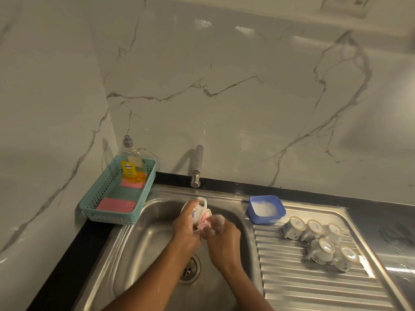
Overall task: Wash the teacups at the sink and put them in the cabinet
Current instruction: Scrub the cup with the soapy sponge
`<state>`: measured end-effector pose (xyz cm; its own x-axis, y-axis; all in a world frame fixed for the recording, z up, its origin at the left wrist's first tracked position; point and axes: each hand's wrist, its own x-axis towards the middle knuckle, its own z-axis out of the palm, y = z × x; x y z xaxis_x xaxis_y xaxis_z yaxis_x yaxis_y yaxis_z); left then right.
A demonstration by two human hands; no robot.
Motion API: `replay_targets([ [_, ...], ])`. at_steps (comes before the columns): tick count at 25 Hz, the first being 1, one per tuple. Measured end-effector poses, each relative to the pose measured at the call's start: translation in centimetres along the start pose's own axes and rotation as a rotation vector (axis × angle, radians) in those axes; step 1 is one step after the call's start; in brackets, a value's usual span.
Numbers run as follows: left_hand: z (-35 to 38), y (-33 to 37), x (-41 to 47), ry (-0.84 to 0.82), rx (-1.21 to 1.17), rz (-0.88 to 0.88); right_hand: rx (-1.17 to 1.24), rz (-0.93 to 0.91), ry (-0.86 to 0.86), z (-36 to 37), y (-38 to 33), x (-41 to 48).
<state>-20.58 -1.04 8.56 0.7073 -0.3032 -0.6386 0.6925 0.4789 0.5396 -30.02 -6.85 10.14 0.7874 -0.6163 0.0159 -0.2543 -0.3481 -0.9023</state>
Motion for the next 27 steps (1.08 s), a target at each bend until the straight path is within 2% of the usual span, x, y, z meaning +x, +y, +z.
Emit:
replay_targets([
  [2, 0.5, 0.2, -0.3, -0.073, 0.010, 0.010, 0.086, -0.017, 0.093, -0.4, -0.5, 1.0],
  [4, 0.9, 0.0, -0.7, -0.075, 0.037, -0.002, 0.116, 0.068, 0.160, -0.5, 0.0, 1.2],
  [8, -0.3, -0.7, 0.0, 0.010, -0.005, -0.026, 0.018, 0.058, -0.070, 0.1, 0.9, 0.4],
  [10, -0.1, -0.8, 0.0, -0.036, -0.027, -0.017, 0.068, 0.006, -0.009, -0.3, 0.5, 1.8],
  [12, 0.5, -0.7, -0.4, -0.030, -0.053, -0.017, 0.094, 0.029, 0.078, -0.5, 0.9, 2.8],
  [13, 0.7, -0.7, -0.3, 0.000, -0.052, -0.017, 0.082, 0.055, 0.066, -0.5, 1.4, 2.6],
  [15, 0.7, -0.8, 0.7, 0.049, -0.067, -0.036, 0.049, 0.078, -0.068, -0.4, 2.3, 1.9],
  [17, 0.6, -0.6, 1.8, 0.080, -0.084, -0.043, 0.032, 0.015, -0.155, -0.5, 2.6, 2.2],
  [19, 1.1, -0.5, 2.2, 0.031, -0.055, -0.034, 0.121, -0.013, -0.059, -0.5, 2.9, 3.4],
  [21, 1.5, -1.1, 2.6, 0.012, -0.007, -0.032, 0.210, 0.080, 0.040, -0.1, 3.9, 3.8],
  [22, 1.3, -1.5, 3.0, 0.046, 0.020, -0.033, 0.207, 0.126, 0.018, 0.2, 4.6, 3.6],
  [25, -0.1, -3.0, 4.3, 0.136, 0.023, -0.082, 0.179, 0.193, -0.204, 0.2, 5.7, 3.9],
  [27, -0.6, -3.9, 4.6, 0.149, -0.007, -0.086, 0.244, 0.175, -0.187, -1.6, 5.7, 5.7],
])
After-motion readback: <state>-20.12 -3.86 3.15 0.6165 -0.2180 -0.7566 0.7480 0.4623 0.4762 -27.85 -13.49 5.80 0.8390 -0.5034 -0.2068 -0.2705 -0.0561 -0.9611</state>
